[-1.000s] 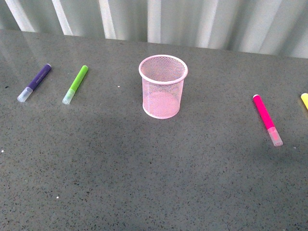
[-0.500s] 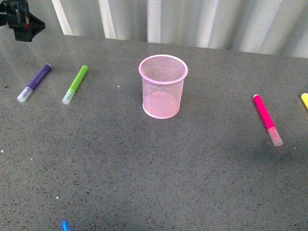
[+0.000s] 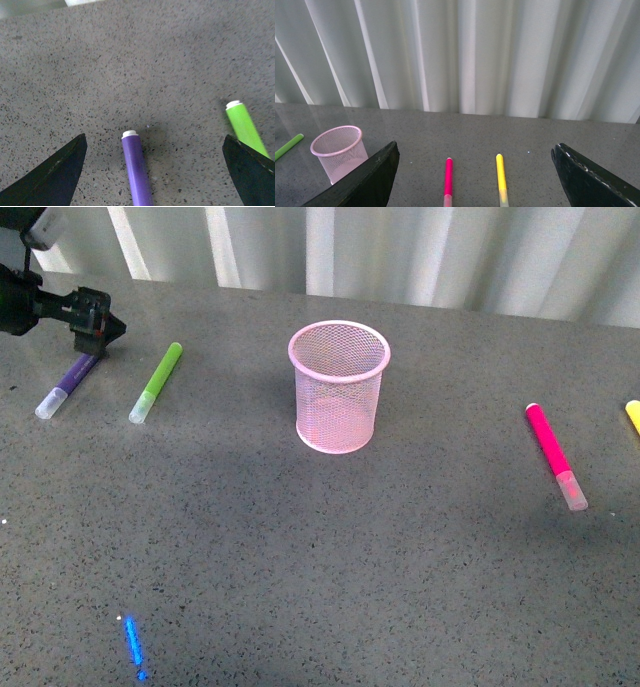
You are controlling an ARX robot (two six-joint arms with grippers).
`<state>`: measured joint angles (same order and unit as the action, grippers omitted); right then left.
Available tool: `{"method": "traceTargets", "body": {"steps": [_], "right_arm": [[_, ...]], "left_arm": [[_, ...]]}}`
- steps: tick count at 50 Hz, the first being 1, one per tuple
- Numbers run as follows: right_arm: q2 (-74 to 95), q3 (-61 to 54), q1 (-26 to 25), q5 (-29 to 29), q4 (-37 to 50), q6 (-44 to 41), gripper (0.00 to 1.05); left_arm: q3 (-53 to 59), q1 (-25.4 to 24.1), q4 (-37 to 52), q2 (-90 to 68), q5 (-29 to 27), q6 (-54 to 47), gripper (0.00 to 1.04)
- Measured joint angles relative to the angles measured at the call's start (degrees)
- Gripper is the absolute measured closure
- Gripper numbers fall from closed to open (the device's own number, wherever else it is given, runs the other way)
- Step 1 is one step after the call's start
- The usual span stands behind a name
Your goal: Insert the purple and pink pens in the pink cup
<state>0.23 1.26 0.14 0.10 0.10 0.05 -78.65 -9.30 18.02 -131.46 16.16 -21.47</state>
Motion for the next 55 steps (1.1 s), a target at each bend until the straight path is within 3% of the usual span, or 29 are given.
{"method": "traceTargets", "body": {"steps": [55], "right_arm": [[0.0,0.0,0.0,0.0,0.0,0.0,0.07]], "left_arm": [[-9.0,-0.7,-5.7,-8.5,-2.7,-3.6,0.07]]}}
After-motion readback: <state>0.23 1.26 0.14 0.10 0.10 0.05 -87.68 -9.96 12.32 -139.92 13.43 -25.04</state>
